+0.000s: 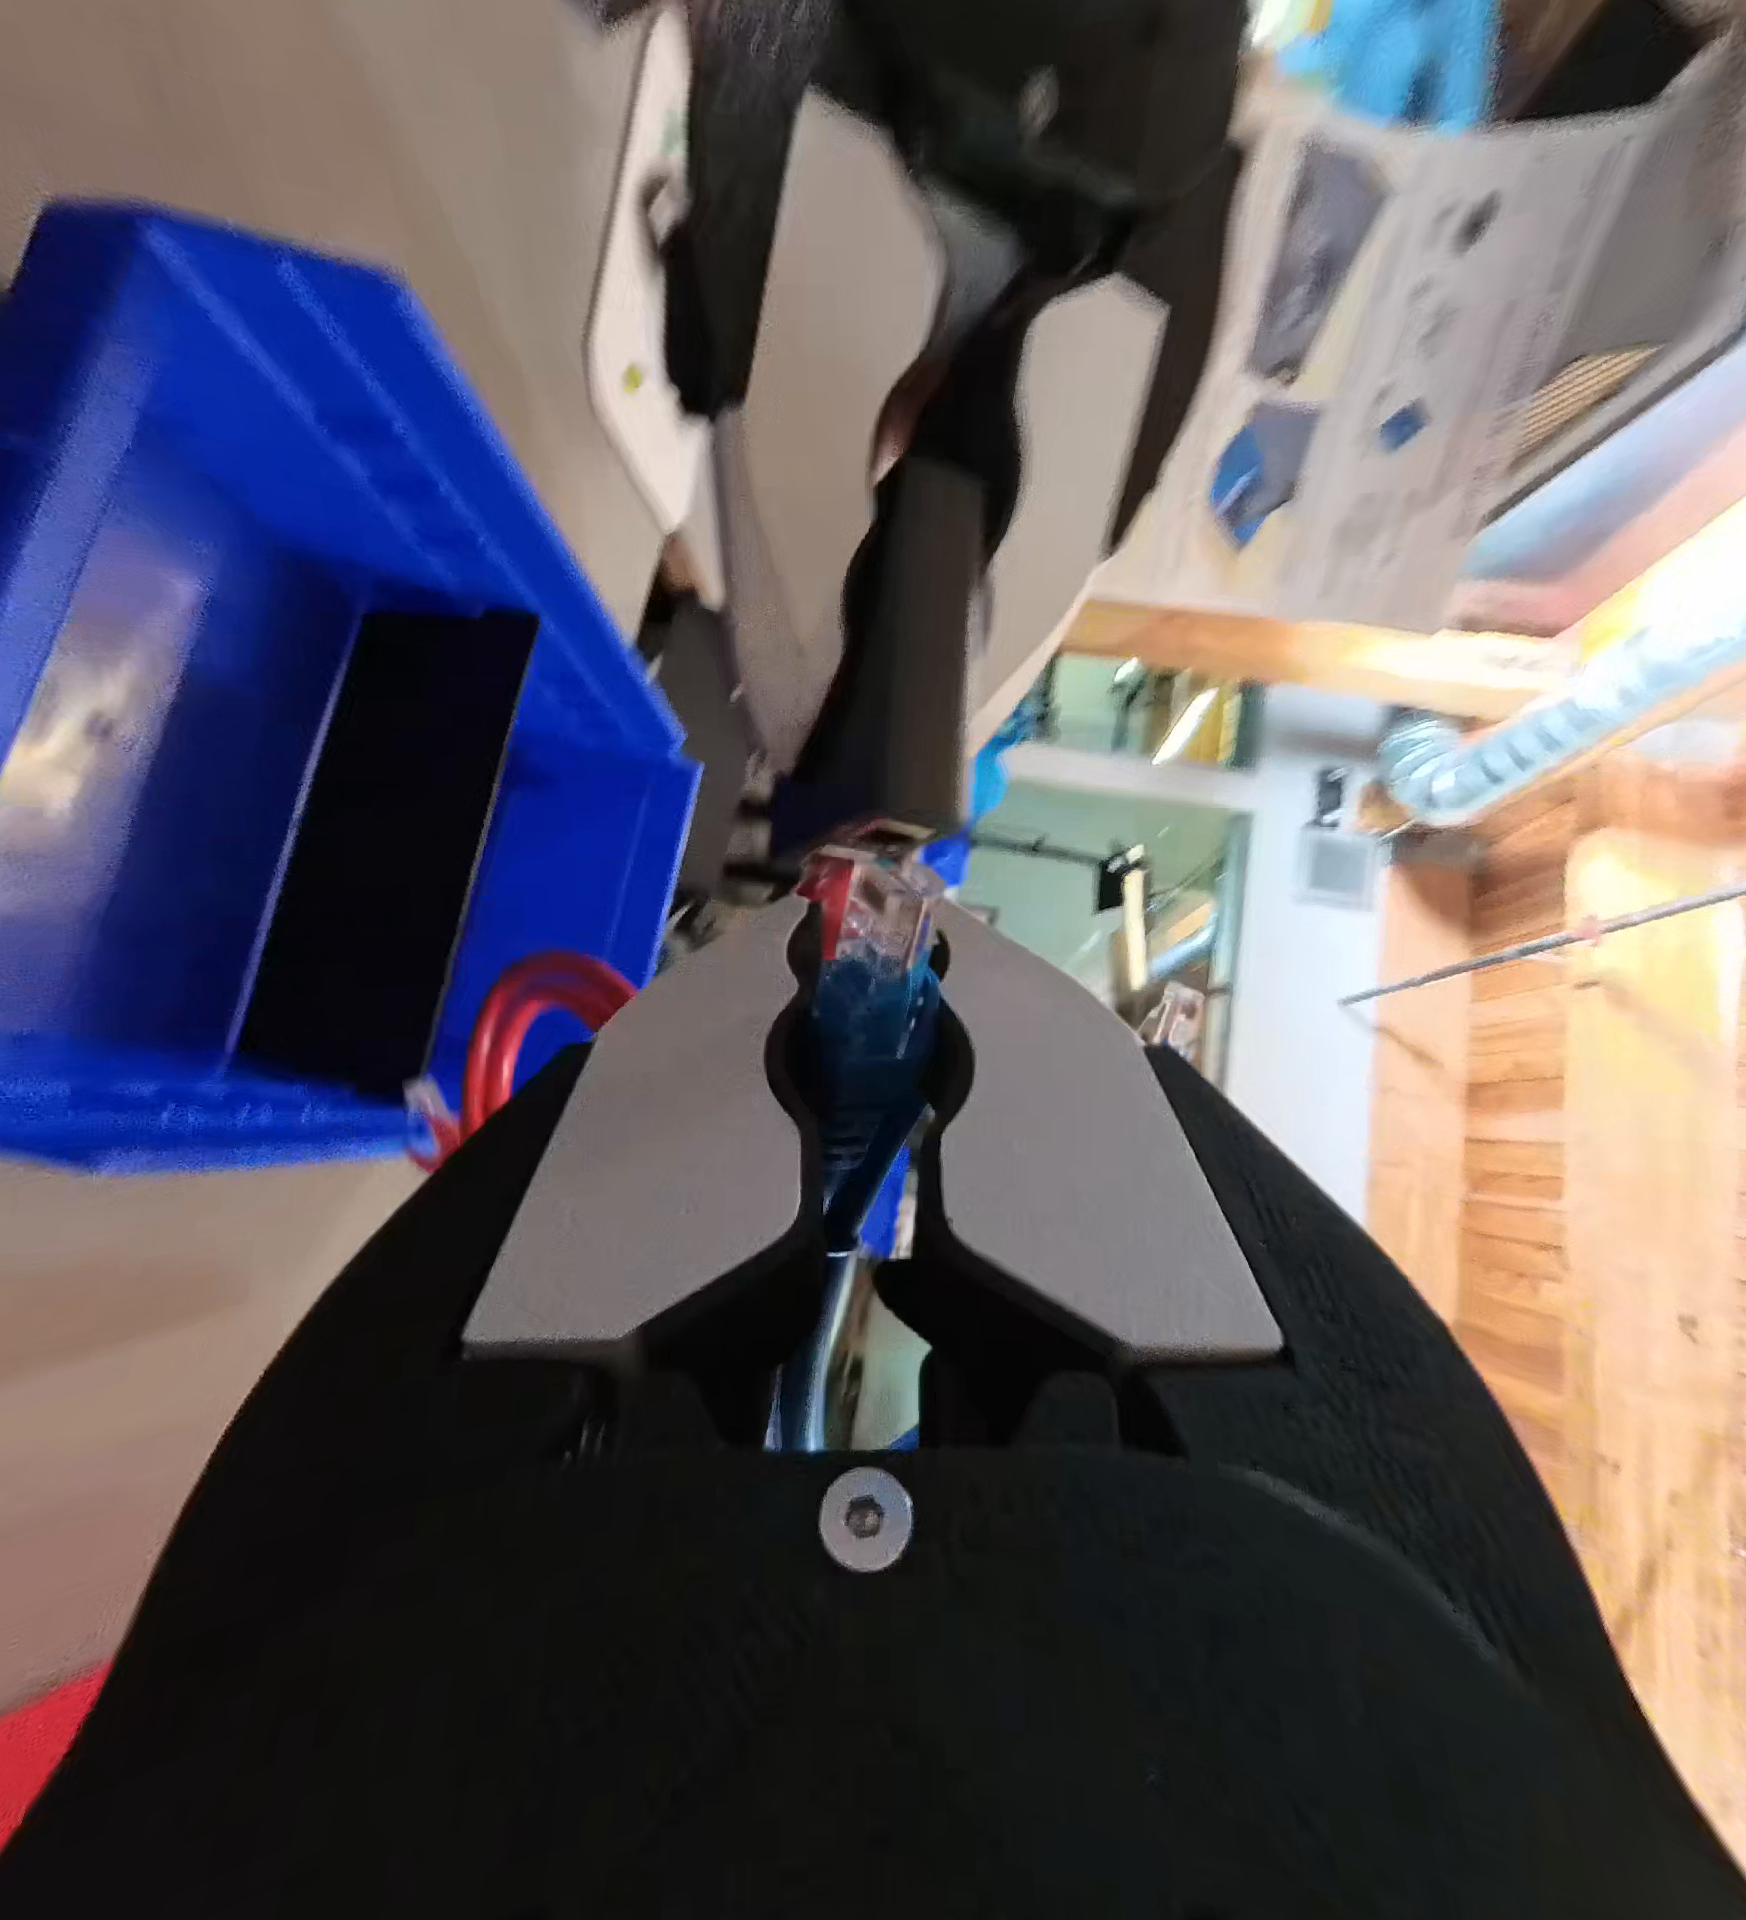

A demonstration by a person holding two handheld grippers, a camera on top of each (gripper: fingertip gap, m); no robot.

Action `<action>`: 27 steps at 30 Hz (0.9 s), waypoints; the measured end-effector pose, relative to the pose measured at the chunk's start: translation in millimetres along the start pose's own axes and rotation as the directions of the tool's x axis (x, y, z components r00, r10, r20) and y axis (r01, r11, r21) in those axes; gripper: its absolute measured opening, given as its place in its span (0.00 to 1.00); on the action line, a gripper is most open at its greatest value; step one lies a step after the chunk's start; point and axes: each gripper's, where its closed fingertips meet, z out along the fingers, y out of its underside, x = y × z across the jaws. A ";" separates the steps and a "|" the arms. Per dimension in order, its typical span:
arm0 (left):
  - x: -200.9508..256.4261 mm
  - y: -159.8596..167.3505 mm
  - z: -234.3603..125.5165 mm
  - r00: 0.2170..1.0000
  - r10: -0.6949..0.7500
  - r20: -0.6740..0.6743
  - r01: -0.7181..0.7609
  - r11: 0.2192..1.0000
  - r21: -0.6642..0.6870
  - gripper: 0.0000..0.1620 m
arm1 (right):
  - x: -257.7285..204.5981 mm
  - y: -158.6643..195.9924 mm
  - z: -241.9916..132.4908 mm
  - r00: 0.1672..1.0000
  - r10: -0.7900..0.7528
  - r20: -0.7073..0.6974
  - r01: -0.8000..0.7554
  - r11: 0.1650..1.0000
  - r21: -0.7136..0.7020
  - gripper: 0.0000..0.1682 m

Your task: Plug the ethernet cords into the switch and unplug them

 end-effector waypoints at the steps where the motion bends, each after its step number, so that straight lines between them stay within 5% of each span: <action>1: 0.1 3.1 0.9 1.000 -0.005 -0.002 0.004 1.000 -0.006 0.13 | 4.2 -7.1 -3.7 0.999 0.012 -0.046 -0.010 0.998 0.056 0.09; 5: 0.3 23.5 4.9 1.000 -0.013 -0.005 0.013 0.998 -0.066 0.13 | 26.6 -22.9 -24.0 0.972 0.142 -0.186 -0.100 0.970 0.220 0.08; 8: -7.4 36.8 0.8 0.999 -0.025 0.024 0.028 0.995 -0.098 0.13 | 42.4 -9.7 -41.4 0.946 0.199 -0.258 -0.147 0.967 0.208 0.08; 14: -28.2 51.2 -16.5 0.993 -0.074 0.092 0.085 0.989 -0.123 0.13 | 42.5 115.1 -93.0 0.923 0.313 -0.224 -0.350 0.925 -0.148 0.09; 20: -31.0 45.3 -19.6 0.992 -0.078 0.095 0.088 0.991 -0.099 0.13 | -59.9 211.0 -139.8 0.762 0.647 0.009 -0.564 0.670 -0.483 0.09; 27: -25.3 39.8 -12.6 0.994 -0.076 0.077 0.082 0.994 -0.071 0.13 | -182.9 226.6 -150.9 0.535 0.821 0.197 -0.470 0.483 -0.739 0.14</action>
